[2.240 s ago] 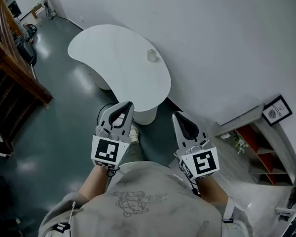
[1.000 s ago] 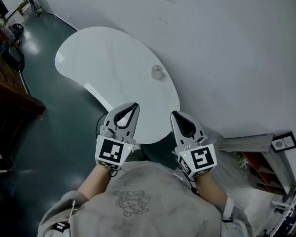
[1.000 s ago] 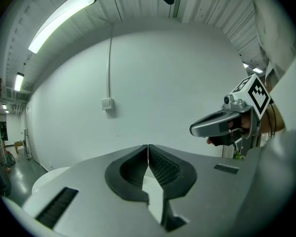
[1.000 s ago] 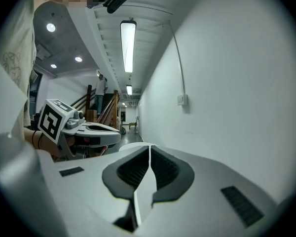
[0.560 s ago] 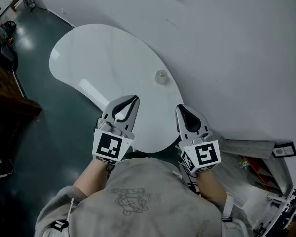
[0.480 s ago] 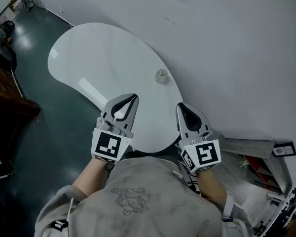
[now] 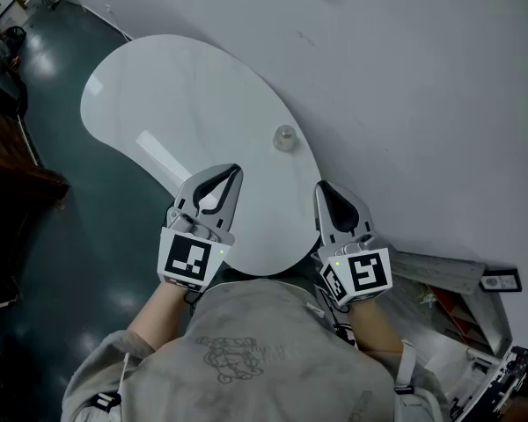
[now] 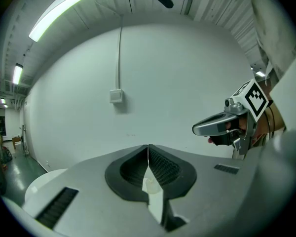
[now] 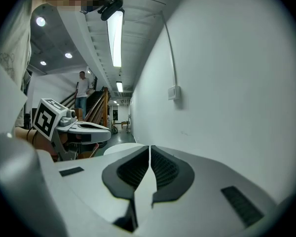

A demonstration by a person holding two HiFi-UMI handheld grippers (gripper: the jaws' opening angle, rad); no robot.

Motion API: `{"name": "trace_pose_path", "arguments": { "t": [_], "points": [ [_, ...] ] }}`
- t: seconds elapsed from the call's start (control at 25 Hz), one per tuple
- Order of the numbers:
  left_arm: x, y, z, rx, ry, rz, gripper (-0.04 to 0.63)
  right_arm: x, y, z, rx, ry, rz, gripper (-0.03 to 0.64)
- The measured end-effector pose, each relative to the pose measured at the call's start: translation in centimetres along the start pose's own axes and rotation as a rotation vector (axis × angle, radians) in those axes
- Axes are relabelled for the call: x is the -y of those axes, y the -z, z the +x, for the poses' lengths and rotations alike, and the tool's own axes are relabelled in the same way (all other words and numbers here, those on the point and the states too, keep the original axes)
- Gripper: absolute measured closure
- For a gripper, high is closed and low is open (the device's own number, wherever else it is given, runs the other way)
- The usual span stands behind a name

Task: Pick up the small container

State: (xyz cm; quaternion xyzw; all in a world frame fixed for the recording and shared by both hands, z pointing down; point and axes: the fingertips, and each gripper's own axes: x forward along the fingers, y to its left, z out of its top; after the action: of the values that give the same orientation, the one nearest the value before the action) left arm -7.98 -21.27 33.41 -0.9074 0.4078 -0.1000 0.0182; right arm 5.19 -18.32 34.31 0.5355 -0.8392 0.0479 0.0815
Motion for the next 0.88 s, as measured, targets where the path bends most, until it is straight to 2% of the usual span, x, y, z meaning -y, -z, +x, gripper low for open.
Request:
{"name": "trace_pose_path", "arguments": {
  "t": [0.32, 0.72, 0.76, 0.88],
  "points": [
    [0.0, -0.2, 1.5, -0.024, -0.073, -0.03, 0.577, 1.9, 0.6, 1.3, -0.018, -0.067, 0.033, 0.583],
    [-0.5, -1.3, 4.2, 0.0, -0.122, -0.009, 0.577, 3.6, 0.1, 4.1, 0.014, -0.122, 0.036, 0.58],
    [-0.6, -1.4, 4.6, 0.003, -0.124, -0.004, 0.575, 3.9, -0.2, 4.6, 0.023, -0.127, 0.025, 0.572],
    [-1.0, -1.7, 5.8, 0.014, -0.131, 0.015, 0.577, 4.7, -1.1, 6.4, 0.05, -0.131, 0.01, 0.449]
  ]
}}
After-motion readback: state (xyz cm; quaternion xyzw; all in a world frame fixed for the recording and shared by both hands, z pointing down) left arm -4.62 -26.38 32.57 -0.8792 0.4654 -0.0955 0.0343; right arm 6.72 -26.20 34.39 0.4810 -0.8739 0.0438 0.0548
